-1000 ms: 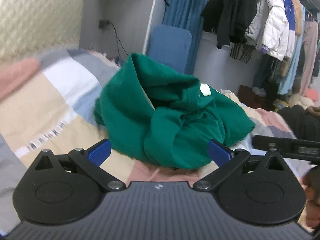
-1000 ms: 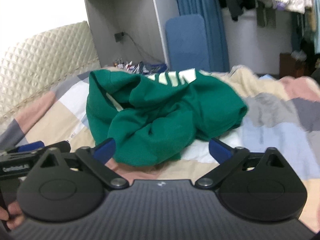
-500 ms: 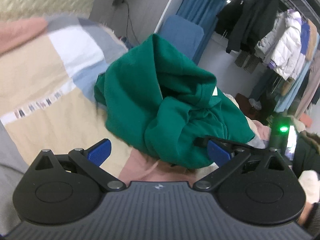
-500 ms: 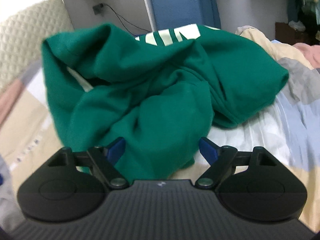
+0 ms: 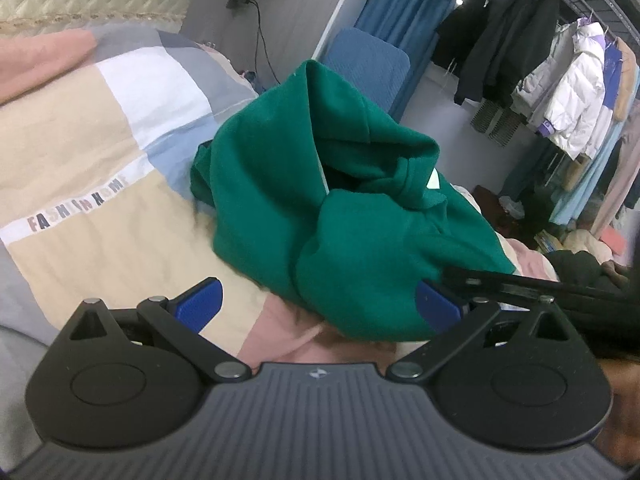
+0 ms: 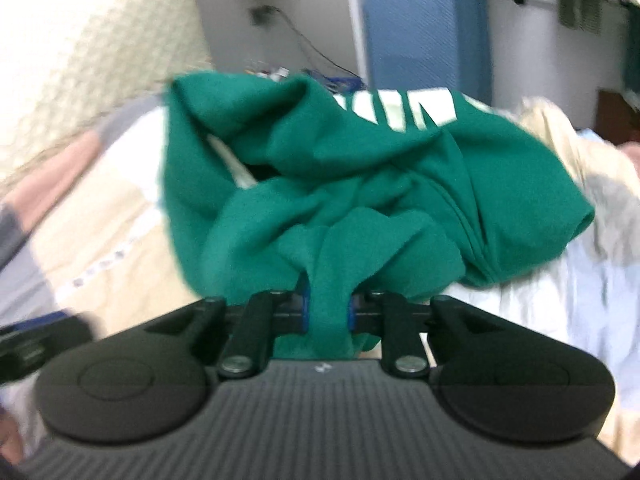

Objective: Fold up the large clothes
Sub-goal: 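Grasp the green hoodie fabric with the right gripper while the left gripper approaches, then grasp the hoodie with the left gripper while the right gripper holds it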

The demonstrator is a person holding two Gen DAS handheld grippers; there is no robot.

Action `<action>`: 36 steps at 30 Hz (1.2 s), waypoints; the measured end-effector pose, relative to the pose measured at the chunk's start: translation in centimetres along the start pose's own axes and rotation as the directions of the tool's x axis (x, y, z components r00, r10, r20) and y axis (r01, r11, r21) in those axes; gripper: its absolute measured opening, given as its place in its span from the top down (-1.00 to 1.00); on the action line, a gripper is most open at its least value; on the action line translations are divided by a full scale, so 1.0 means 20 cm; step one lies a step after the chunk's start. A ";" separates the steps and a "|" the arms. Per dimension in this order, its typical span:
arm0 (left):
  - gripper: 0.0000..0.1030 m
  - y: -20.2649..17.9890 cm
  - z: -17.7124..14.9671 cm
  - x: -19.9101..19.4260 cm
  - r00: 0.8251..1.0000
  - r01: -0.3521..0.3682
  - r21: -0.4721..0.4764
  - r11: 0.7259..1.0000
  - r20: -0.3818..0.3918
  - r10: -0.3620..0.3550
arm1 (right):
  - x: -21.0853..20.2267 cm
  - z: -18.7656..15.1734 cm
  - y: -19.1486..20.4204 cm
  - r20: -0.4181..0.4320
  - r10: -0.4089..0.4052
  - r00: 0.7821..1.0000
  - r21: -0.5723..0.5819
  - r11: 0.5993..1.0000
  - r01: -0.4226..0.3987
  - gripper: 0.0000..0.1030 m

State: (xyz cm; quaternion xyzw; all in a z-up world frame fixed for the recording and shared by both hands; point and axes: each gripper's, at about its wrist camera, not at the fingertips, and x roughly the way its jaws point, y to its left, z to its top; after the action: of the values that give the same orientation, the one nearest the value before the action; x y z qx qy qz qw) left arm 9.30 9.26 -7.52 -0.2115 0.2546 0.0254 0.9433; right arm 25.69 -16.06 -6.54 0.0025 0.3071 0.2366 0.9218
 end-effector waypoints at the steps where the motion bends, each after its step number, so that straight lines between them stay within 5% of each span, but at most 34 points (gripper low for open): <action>1: -1.00 0.00 0.00 -0.01 1.000 -0.002 -0.003 1.000 0.005 0.002 | -0.09 0.00 0.02 0.019 0.025 1.000 -0.033 0.999 -0.024 0.66; 10: -1.00 0.01 0.00 -0.12 0.997 0.076 -0.063 0.995 0.029 -0.075 | -0.69 -0.01 0.05 0.069 0.175 0.982 -0.199 0.967 -0.158 0.67; 17: -1.00 -0.01 -0.03 -0.23 0.988 0.156 -0.118 0.981 0.033 -0.153 | -0.94 -0.20 0.05 -0.063 0.245 0.967 -0.247 0.935 -0.253 0.67; 21: -1.00 -0.04 -0.05 -0.21 0.987 0.158 -0.122 0.980 -0.003 -0.159 | -0.85 -0.34 0.05 -0.191 0.159 0.969 -0.236 0.950 -0.203 0.63; 23: -0.99 -0.05 -0.06 -0.19 0.986 0.157 -0.118 0.980 -0.030 -0.162 | -0.79 -0.36 0.01 -0.222 0.106 0.969 -0.201 0.968 -0.152 0.53; 27: -0.99 -0.04 -0.06 -0.15 0.982 0.171 -0.113 0.979 -0.067 -0.179 | -0.80 -0.33 -0.06 -0.222 0.132 0.966 -0.111 0.981 -0.160 0.32; 29: -0.99 -0.04 -0.04 -0.11 0.979 0.177 -0.118 0.977 -0.086 -0.187 | -0.85 -0.29 -0.07 -0.193 0.136 0.972 -0.113 0.981 -0.160 -0.26; 30: -0.99 -0.03 -0.02 -0.08 0.976 0.182 -0.129 0.975 -0.097 -0.195 | -0.89 -0.28 -0.08 -0.177 0.136 0.975 -0.106 0.982 -0.156 -0.34; 36: -0.99 -0.03 0.06 0.11 0.971 0.177 -0.157 0.972 -0.132 -0.198 | -0.87 -0.15 -0.26 -0.075 0.107 0.991 0.018 0.994 -0.106 -0.39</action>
State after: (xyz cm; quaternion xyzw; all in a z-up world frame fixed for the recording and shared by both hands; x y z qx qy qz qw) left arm 11.83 9.08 -7.31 -0.3034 0.2997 -0.0614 0.9024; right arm 14.09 -28.77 0.13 0.0160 0.3430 0.2832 0.8955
